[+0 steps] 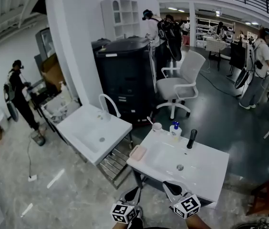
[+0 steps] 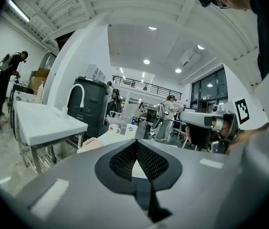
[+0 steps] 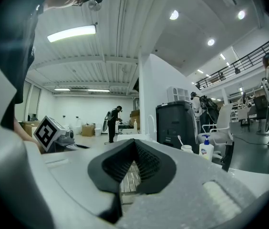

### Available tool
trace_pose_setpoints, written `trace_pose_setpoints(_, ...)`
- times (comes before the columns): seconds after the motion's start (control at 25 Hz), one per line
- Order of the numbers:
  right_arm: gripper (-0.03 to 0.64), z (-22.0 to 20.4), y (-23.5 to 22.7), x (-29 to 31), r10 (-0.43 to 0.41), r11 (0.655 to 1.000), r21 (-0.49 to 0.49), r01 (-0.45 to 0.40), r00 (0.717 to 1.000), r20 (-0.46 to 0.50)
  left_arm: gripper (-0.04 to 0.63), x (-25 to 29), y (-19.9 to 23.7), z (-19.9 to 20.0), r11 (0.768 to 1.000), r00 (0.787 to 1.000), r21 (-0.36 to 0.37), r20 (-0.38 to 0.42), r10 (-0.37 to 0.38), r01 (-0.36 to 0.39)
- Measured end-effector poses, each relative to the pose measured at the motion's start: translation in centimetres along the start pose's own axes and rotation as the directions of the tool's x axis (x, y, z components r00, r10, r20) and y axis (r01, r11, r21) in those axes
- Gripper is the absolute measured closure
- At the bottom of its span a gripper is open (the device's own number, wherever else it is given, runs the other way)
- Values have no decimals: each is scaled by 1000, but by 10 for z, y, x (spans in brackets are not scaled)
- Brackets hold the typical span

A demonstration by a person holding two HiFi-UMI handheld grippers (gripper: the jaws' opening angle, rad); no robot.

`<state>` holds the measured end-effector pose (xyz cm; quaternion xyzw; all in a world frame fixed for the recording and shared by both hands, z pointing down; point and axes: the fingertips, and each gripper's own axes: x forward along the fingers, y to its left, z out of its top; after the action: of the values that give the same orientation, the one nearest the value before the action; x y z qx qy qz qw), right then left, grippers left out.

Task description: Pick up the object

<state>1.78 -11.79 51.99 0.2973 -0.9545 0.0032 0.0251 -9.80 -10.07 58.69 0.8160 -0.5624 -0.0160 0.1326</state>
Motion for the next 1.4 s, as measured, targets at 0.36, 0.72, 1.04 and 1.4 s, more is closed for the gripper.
trace_pose_setpoints(0.36, 614, 11, -31, 75, -47, 999, 5, 47, 999, -27, 578, 65, 60, 36, 994, 996, 73, -33, -80, 83)
trace_pose_setpoints(0.72, 614, 3, -70, 124, -180, 983, 41, 181, 983, -28, 578, 118, 101, 52, 975, 980, 114, -84, -183, 192)
trace_pose_setpoints(1.04, 614, -5, -85, 133, -272, 961, 37, 274, 960, -65, 578, 141, 110, 62, 955, 958, 114, -116, -261, 274)
trace_pose_setpoints(1.4, 614, -24, -121, 118, -320, 941, 78, 330, 940, -115, 578, 181, 106, 53, 950, 952, 130, -158, -262, 283)
